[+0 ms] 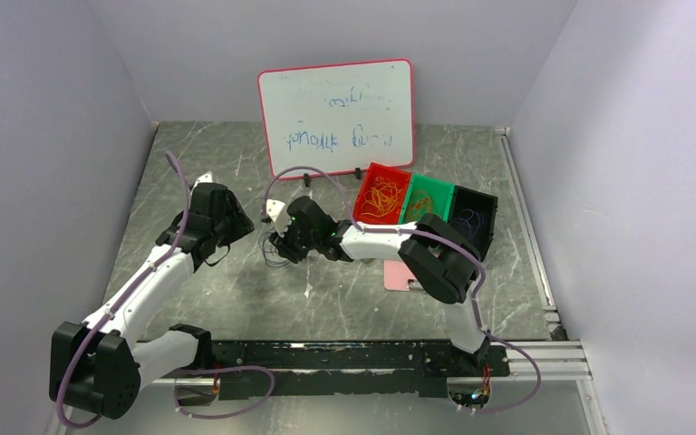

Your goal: Untangle the cables

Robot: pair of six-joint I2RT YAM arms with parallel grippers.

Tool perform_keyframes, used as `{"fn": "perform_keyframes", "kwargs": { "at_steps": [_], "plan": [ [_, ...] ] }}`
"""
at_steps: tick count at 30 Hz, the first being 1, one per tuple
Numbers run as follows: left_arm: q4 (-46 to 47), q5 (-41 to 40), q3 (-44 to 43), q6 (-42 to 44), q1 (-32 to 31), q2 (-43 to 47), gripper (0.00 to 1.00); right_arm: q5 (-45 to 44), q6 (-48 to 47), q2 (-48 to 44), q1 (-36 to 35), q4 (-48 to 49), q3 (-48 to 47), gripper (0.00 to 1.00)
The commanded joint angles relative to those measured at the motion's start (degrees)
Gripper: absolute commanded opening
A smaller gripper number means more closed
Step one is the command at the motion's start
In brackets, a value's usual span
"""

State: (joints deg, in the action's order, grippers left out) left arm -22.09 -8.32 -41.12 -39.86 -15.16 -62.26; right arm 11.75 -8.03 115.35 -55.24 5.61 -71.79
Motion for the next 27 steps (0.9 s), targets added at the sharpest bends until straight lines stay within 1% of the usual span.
{"fn": "perform_keyframes", "kwargs": {
  "at_steps": [1, 4, 6, 7, 13, 14, 15, 19, 23, 27],
  "plan": [
    [1.94, 0.98, 0.61, 0.40, 0.57, -0.04, 0.53, -1.17, 0.52, 2.08, -0.39, 1.21, -0.90, 0.38],
    [2.11, 1.11, 0.81, 0.26, 0.65, 0.01, 0.53, -1.16, 0.56, 2.44, -0.39, 1.25, -0.94, 0.41],
    [2.13, 1.14, 0.83, 0.28, 0.66, 0.03, 0.53, -1.40, 0.69, 2.76, -0.39, 1.09, -1.13, 0.40],
    [2.14, 1.11, 0.82, 0.30, 0.66, -0.04, 0.53, -1.53, 0.77, 2.76, -0.39, 1.14, -1.17, 0.38],
    [2.21, 1.11, 0.80, 0.30, 0.66, -0.12, 0.53, -3.45, 2.15, 0.70, -0.44, 2.85, 0.15, 0.14],
    [2.29, 1.15, 0.83, 0.24, 0.67, -0.14, 0.53, -3.78, 2.73, -0.96, -0.47, 3.17, 0.38, 0.09],
    [2.43, 1.41, 0.77, 0.28, 0.66, -0.14, 0.54, -4.16, 3.28, -1.73, -0.36, 3.34, 0.45, 0.00],
    [3.41, 3.57, 0.05, 1.05, 0.74, 0.21, 0.58, -4.75, 5.44, -4.52, 0.02, 2.40, 0.34, 0.00],
    [3.77, 3.92, -0.56, 0.93, 0.83, 1.11, 0.64, -5.18, 8.50, -9.43, 1.33, 2.48, 1.54, 0.00],
    [4.15, 4.68, -1.08, 0.79, 1.00, 1.16, 0.65, -0.98, 12.76, -15.31, 4.93, 4.27, 4.17, 0.00]
  ]
}}
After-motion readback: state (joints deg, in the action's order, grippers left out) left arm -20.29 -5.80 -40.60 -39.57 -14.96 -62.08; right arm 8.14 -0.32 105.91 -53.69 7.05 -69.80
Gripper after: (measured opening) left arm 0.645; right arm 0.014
